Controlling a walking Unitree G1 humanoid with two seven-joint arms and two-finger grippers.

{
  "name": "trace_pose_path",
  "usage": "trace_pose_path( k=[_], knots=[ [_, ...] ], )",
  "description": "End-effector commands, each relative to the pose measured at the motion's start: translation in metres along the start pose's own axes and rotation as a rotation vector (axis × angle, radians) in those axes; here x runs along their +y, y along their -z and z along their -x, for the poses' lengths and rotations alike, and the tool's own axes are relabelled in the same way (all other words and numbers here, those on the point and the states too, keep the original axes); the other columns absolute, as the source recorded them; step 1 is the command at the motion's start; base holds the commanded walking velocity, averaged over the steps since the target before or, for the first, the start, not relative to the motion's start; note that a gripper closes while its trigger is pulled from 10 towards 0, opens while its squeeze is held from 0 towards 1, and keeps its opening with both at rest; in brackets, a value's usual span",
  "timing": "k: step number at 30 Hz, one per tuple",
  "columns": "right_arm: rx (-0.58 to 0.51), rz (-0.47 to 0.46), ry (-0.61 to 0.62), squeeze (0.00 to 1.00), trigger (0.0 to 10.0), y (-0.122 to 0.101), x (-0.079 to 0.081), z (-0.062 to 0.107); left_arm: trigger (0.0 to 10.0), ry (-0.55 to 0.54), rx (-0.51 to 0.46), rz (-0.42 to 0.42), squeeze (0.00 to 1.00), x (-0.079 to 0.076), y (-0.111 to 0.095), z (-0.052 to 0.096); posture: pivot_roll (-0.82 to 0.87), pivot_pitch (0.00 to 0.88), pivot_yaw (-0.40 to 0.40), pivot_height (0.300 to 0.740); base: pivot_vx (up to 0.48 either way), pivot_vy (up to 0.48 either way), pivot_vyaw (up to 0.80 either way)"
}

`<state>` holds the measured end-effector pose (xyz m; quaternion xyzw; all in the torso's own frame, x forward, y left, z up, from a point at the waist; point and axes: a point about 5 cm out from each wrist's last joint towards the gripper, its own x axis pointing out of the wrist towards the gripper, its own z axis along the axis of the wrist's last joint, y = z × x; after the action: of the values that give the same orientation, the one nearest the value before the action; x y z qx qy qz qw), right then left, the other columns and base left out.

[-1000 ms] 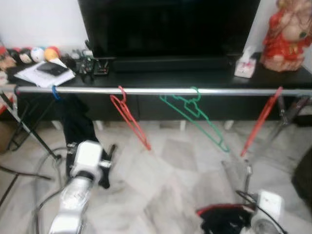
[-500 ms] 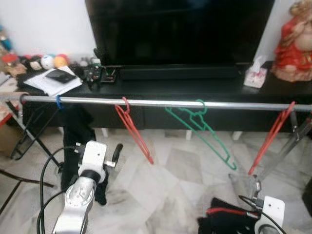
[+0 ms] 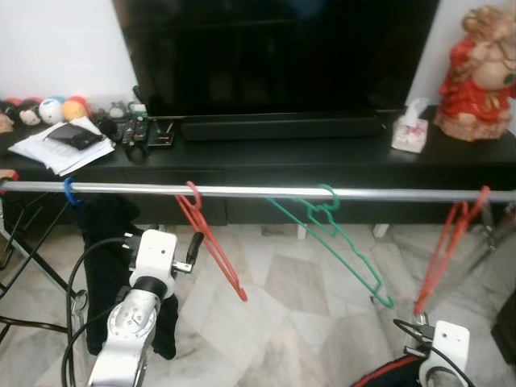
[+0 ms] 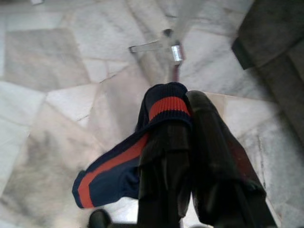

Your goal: Hang hanger

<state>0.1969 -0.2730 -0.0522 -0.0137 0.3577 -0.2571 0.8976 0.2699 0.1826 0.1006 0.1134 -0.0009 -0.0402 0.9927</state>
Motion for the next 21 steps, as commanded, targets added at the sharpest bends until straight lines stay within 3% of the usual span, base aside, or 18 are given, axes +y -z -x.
trace_pose_path(
  k=[1,4,6,10,21],
  knots=[
    [-0.011,-0.005,0.009,0.0,10.0,-0.002,-0.003,-0.001,10.0,0.008,-0.002,0.006,0.0,0.0,-0.001,0.001,-0.11,0.018,0.01,0.74,0.0,0.0,0.0],
    [-0.009,-0.005,0.008,0.0,10.0,-0.002,-0.003,-0.001,10.0,0.01,0.011,0.013,0.0,-0.001,0.0,0.001,-0.11,0.018,0.01,0.74,0.0,0.0,0.0],
    [-0.008,-0.004,0.007,0.0,10.0,-0.002,-0.003,-0.001,10.0,0.01,0.059,0.082,0.0,-0.002,0.001,-0.001,-0.11,0.022,0.008,0.74,0.0,0.0,0.0],
    [-0.008,-0.003,0.007,0.0,10.0,-0.002,-0.004,-0.001,10.0,0.024,0.078,0.124,0.0,-0.006,-0.003,-0.006,-0.11,0.022,0.006,0.74,0.0,0.0,0.0],
    [-0.011,0.015,0.004,0.0,10.0,-0.003,-0.004,-0.001,10.0,0.191,0.1,0.228,0.0,-0.045,-0.044,-0.029,-0.11,0.022,0.004,0.74,0.0,0.0,0.0]
  ],
)
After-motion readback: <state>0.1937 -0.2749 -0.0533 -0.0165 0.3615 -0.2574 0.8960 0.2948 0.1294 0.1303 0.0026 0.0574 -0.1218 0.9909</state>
